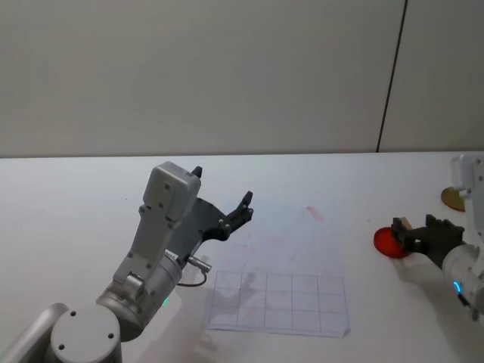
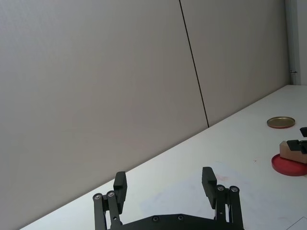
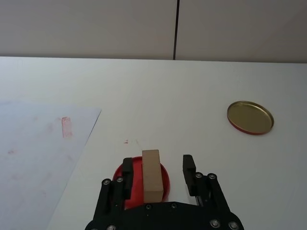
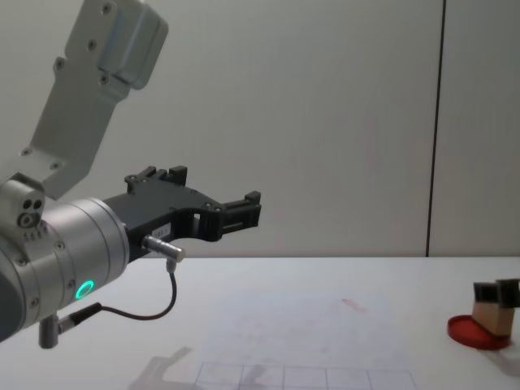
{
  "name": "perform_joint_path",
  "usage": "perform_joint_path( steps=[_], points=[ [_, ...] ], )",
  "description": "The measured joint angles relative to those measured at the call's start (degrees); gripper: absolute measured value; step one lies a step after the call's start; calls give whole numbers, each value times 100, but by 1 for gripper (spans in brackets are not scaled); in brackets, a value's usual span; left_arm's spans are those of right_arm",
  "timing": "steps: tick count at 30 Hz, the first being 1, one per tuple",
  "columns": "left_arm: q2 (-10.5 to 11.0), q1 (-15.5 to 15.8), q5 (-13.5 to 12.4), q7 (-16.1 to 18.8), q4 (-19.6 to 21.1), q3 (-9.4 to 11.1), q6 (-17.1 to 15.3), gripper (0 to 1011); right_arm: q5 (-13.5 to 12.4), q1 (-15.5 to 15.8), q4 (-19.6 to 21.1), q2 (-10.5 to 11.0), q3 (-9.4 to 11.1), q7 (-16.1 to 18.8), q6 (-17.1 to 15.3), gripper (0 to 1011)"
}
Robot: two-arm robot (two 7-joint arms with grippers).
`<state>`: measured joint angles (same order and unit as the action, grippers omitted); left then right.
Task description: Use the one hand to pick up the stamp and affix it onto the A4 paper.
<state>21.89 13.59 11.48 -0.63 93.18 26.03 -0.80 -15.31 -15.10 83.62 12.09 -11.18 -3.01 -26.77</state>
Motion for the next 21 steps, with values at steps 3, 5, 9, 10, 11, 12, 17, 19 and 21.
perform_joint_path(
  steps=[3,5,9,10,11,12,17,19,21],
  points=[
    [0,0,0,0,0,0,0,993,28,-55,-125,-33,-7,34,16,560],
    [0,0,0,0,0,0,0,993,37,-76,-176,-45,-10,45,23,512],
    [0,0,0,0,0,0,0,993,54,-113,-273,-65,-13,60,38,391],
    [0,0,0,0,0,0,0,993,60,-121,-289,-69,-13,64,41,330],
    [0,0,0,0,0,0,0,993,67,-133,-324,-77,-13,69,46,311],
    [0,0,0,0,0,0,0,993,69,-139,-338,-81,-13,71,48,293],
    [0,0,0,0,0,0,0,993,84,-169,-407,-100,-13,81,68,223],
    [0,0,0,0,0,0,0,993,92,-185,-435,-111,-11,84,76,223],
    [0,0,0,0,0,0,0,993,95,-190,-444,-116,-10,85,79,223]
  ],
)
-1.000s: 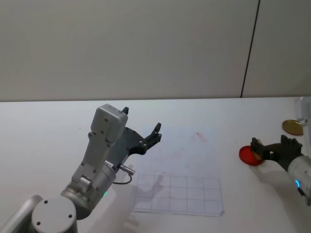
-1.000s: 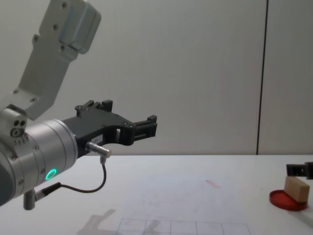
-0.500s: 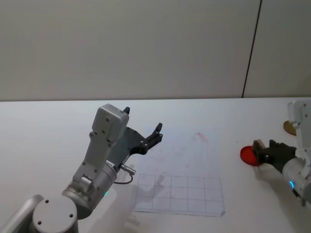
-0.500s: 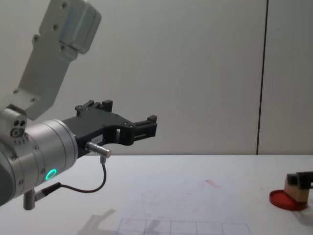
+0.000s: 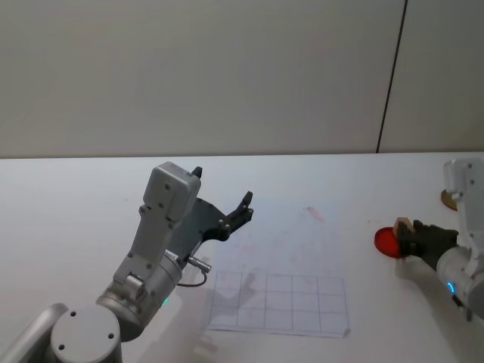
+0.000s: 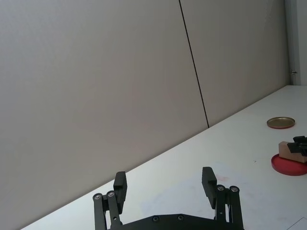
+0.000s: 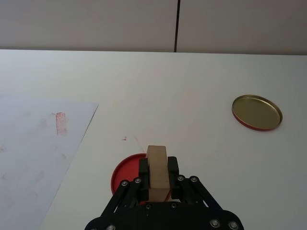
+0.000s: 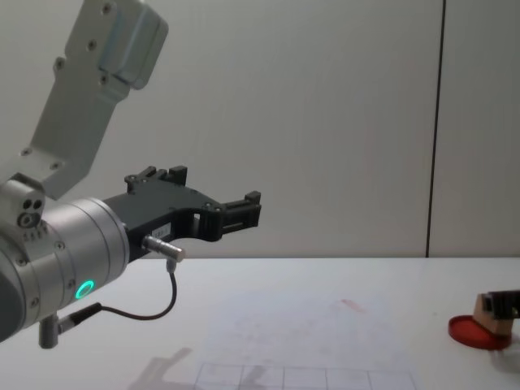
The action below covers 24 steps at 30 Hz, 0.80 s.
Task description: Use the one hand to pick up the stamp and affix it onto the A4 paper.
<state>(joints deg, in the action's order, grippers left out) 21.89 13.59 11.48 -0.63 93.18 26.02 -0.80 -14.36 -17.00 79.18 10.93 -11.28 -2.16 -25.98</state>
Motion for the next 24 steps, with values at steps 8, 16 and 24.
perform_joint_path(
  steps=[8,16,24],
  points=[
    [0,0,0,0,0,0,0,993,10,-11,-19,-15,7,3,8,223],
    [0,0,0,0,0,0,0,993,36,-8,0,-24,27,9,52,223],
    [0,0,0,0,0,0,0,993,121,30,251,3,53,6,180,223]
  ],
)
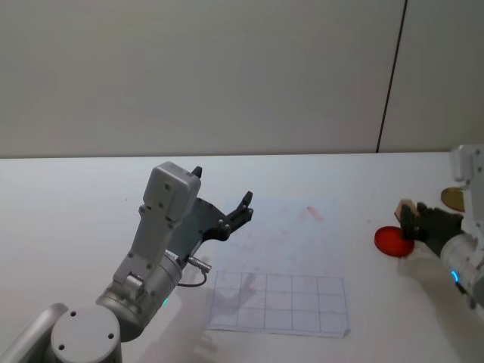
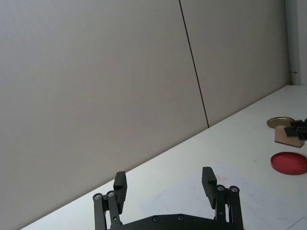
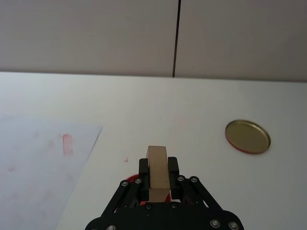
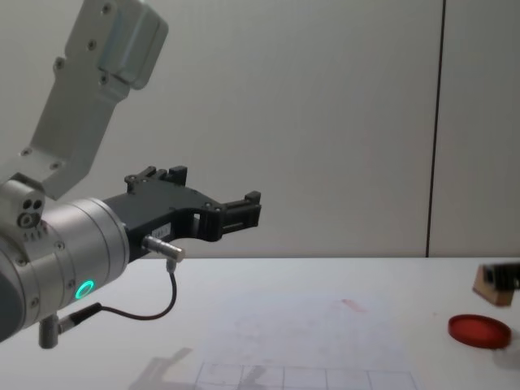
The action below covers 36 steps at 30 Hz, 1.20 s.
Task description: Use the one hand to pick up the stamp and affix it onto the A4 paper.
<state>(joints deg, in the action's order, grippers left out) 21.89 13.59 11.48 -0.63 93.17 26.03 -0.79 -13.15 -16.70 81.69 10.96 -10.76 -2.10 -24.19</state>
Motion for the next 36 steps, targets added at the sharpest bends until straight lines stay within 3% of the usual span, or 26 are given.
perform_joint_path(
  steps=[10,21,36],
  points=[
    [0,0,0,0,0,0,0,993,106,49,668,43,27,22,94,223],
    [0,0,0,0,0,0,0,993,209,65,1347,-49,-109,299,-218,223],
    [0,0,0,0,0,0,0,993,475,93,1459,-279,-400,495,-647,223]
  ],
)
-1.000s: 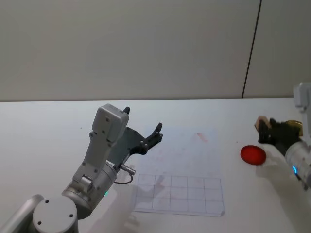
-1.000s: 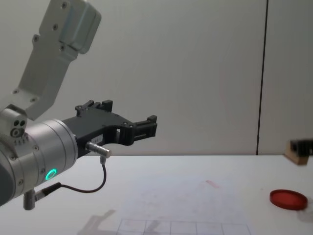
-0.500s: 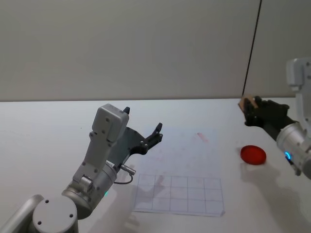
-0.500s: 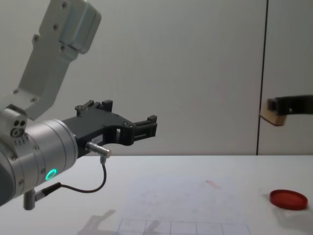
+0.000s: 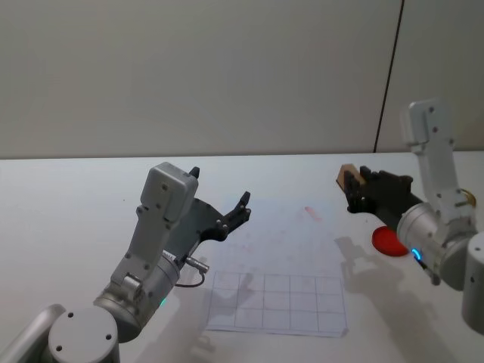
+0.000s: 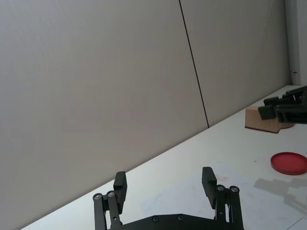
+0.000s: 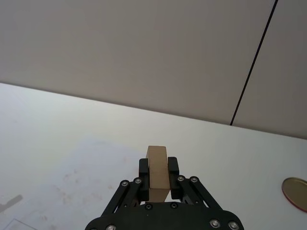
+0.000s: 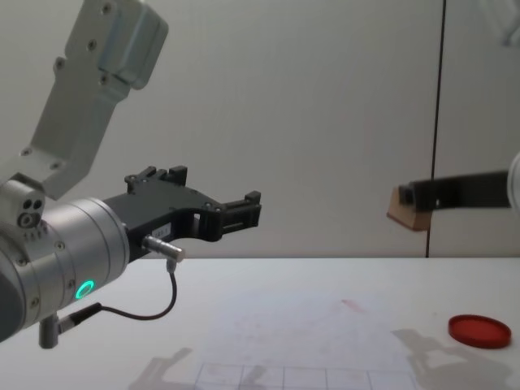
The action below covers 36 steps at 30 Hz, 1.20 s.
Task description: Use the one hand to pick up the stamp and affix it onto the A4 paper.
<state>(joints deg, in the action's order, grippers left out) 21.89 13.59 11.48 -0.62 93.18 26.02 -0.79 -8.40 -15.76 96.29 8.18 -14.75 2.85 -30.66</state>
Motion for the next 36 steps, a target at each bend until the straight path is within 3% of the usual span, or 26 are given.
perform_joint_path(
  steps=[17,36],
  points=[
    [0,0,0,0,0,0,0,993,390,-64,-610,-101,-104,-9,-212,223],
    [0,0,0,0,0,0,0,993,501,-207,-1333,-243,-187,268,243,223]
  ],
)
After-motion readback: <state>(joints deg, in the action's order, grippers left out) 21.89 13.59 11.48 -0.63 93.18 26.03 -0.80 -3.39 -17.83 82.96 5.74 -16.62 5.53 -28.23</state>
